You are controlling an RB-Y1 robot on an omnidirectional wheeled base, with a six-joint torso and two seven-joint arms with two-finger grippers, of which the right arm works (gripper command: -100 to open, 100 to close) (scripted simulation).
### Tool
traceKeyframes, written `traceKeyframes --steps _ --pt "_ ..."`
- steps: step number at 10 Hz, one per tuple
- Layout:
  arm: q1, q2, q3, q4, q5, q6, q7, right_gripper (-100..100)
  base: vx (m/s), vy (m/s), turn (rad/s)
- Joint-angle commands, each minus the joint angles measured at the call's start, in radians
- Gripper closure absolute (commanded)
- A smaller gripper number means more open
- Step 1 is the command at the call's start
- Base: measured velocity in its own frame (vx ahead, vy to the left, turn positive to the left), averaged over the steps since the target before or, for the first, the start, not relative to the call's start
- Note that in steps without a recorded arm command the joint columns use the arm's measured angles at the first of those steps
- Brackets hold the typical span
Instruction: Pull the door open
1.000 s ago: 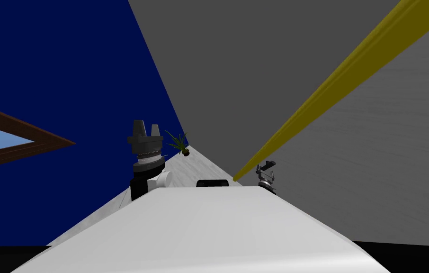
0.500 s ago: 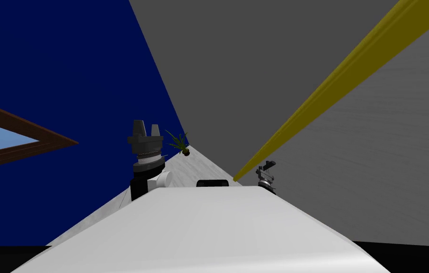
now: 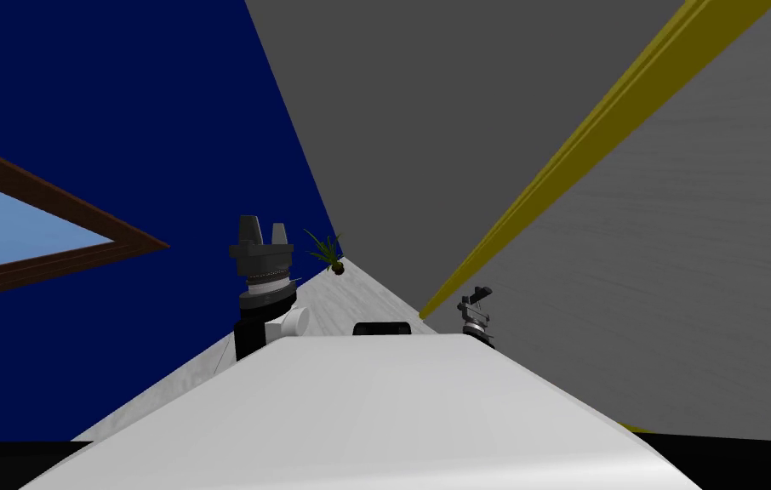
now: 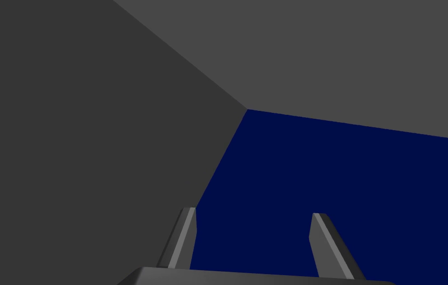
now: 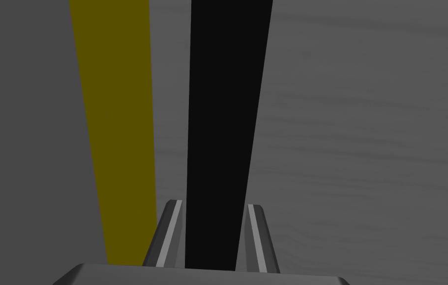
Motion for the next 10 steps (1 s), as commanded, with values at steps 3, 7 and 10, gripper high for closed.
traceKeyframes --steps 3,7,10 --pt "0.016 -0.02 0.053 -0.028 0.034 -0.005 -0.024 100 -0.24 0.016 0.063" --pt "0.026 -0.035 0.095 -0.044 0.06 -0.016 -0.041 100 -0.187 0.02 0.049" --pt "0.039 -0.054 0.14 -0.065 0.088 -0.031 -0.059 100 -0.249 -0.02 0.069"
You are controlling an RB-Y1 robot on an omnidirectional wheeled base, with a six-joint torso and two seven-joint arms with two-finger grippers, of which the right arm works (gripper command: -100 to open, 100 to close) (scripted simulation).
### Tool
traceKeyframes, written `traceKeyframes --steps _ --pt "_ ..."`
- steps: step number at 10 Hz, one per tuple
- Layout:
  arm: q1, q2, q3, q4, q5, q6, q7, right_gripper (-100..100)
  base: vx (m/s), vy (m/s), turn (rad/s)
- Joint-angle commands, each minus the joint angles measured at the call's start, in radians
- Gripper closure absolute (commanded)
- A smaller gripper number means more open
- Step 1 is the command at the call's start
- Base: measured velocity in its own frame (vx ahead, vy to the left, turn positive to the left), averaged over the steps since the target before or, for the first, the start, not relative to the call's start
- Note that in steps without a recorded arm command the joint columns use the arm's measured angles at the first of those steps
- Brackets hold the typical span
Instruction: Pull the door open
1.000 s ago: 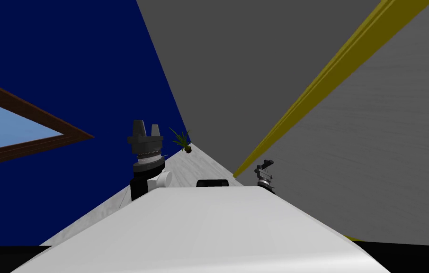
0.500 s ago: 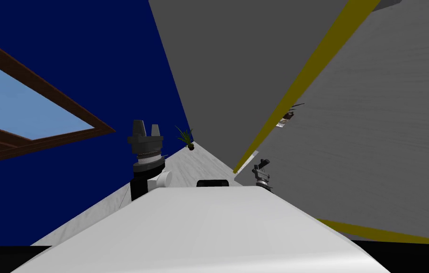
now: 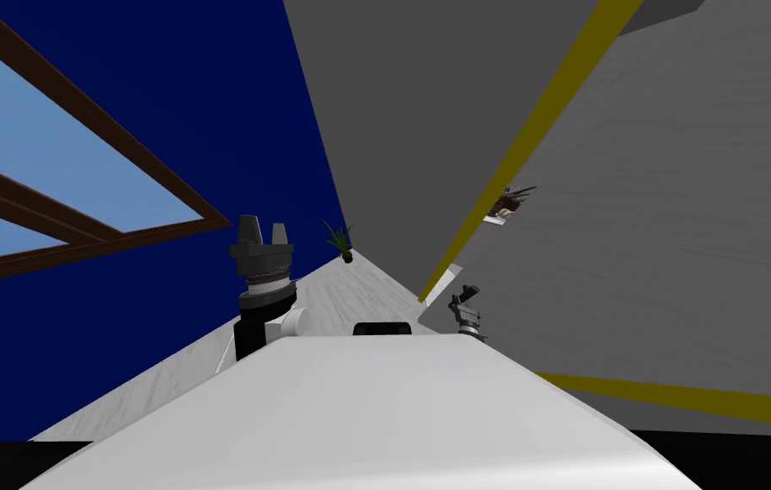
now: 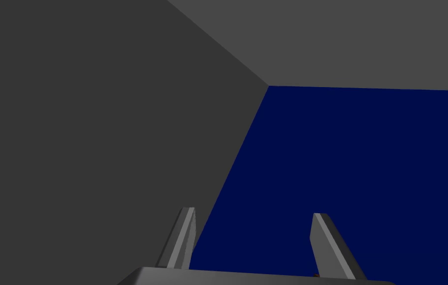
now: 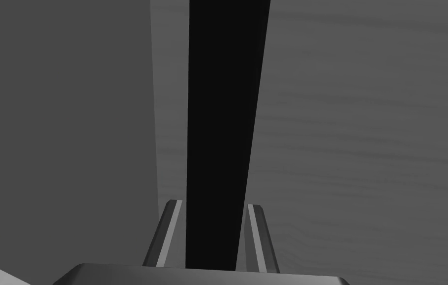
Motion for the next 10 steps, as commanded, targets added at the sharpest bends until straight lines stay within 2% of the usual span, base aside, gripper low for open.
traceKeyframes --steps 1,2,3,4,10 --pt "0.01 -0.011 0.023 -0.011 0.014 -0.008 -0.008 100 -0.238 0.009 0.047" --pt "0.013 -0.015 0.034 -0.016 0.021 -0.011 -0.013 100 -0.252 0.029 0.041" --pt "0.01 -0.014 0.025 -0.017 0.016 -0.007 -0.008 100 -0.113 0.02 0.009" --pt "0.018 -0.021 0.051 -0.024 0.032 -0.017 -0.016 100 -0.157 -0.038 0.053" --pt "0.041 -0.057 0.14 -0.054 0.089 -0.061 -0.045 100 -0.236 -0.047 0.069"
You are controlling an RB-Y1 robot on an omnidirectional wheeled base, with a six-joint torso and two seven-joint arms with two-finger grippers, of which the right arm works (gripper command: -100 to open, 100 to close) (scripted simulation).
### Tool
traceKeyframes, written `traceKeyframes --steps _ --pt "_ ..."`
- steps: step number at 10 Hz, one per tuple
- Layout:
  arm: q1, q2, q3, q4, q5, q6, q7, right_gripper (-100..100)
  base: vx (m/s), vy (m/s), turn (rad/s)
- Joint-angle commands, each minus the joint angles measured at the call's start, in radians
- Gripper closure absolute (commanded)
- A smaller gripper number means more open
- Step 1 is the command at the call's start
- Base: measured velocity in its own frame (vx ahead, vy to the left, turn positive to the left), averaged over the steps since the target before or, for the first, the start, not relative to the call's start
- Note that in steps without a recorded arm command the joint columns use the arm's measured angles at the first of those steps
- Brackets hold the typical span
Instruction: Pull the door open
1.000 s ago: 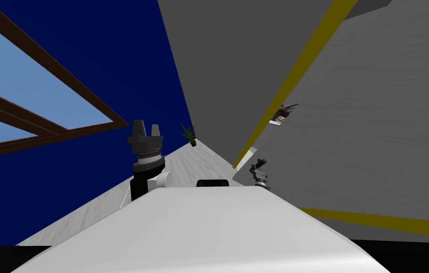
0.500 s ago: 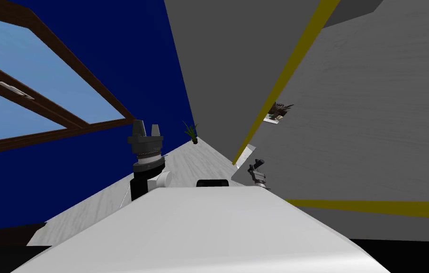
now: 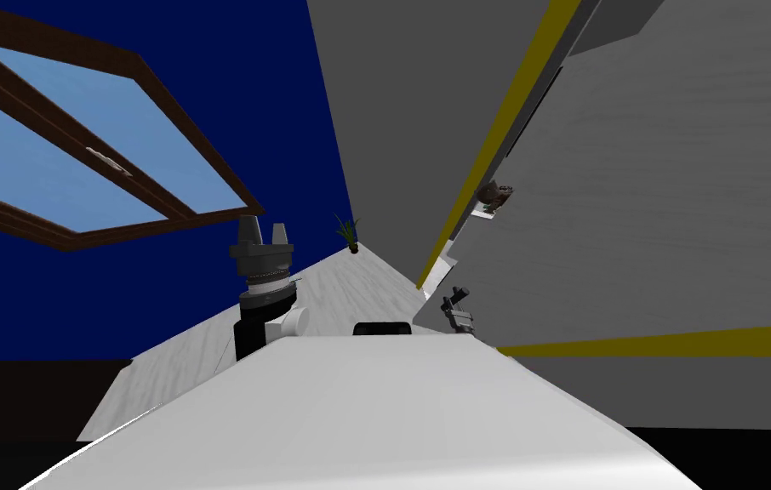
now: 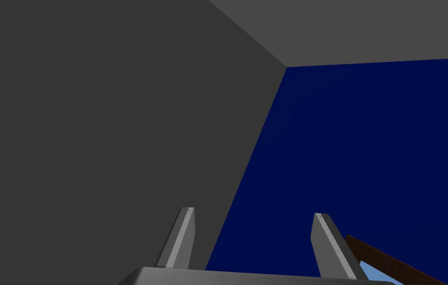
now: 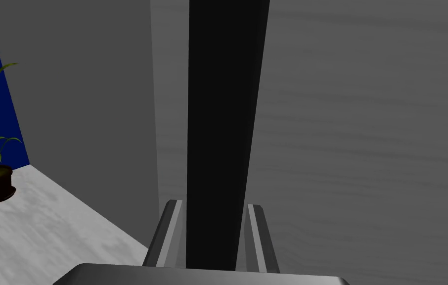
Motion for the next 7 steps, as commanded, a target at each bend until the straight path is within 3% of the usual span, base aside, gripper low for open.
traceKeyframes --steps 1,7 --pt "0.0 0.0 0.0 0.0 0.0 0.0 0.0 100 -0.096 -0.015 0.025" --pt "0.007 -0.047 0.067 0.044 0.031 -0.07 -0.073 100 -0.233 -0.011 0.144"
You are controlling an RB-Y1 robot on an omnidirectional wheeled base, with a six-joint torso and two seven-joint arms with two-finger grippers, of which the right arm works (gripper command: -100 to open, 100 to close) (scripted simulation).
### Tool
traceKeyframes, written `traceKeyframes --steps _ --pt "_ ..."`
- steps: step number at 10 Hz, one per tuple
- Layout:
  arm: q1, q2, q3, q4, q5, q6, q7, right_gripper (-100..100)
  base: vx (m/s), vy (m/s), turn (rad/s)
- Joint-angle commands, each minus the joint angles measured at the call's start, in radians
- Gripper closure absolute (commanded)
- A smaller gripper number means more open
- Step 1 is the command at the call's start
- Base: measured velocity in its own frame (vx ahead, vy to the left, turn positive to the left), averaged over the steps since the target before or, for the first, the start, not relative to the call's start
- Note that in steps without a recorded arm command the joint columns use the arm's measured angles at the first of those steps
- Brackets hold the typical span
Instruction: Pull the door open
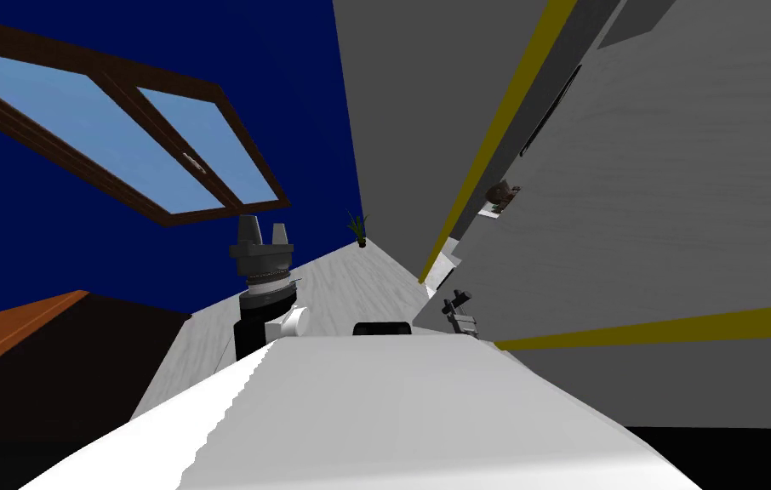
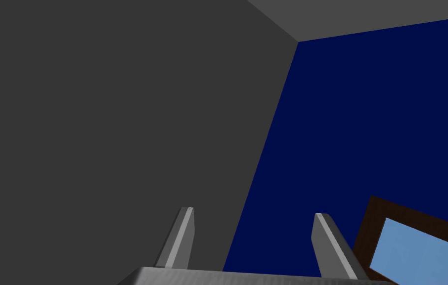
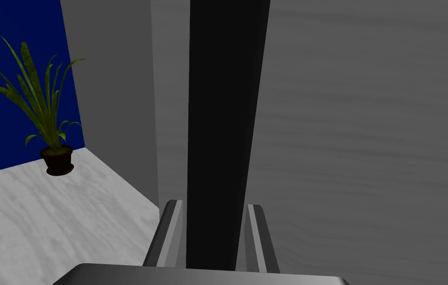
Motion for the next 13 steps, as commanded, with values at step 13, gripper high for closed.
traceKeyframes --steps 13 --pt "-0.023 -0.041 0.072 0.082 0.039 -0.075 -0.094 100 -0.188 -0.025 0.102"
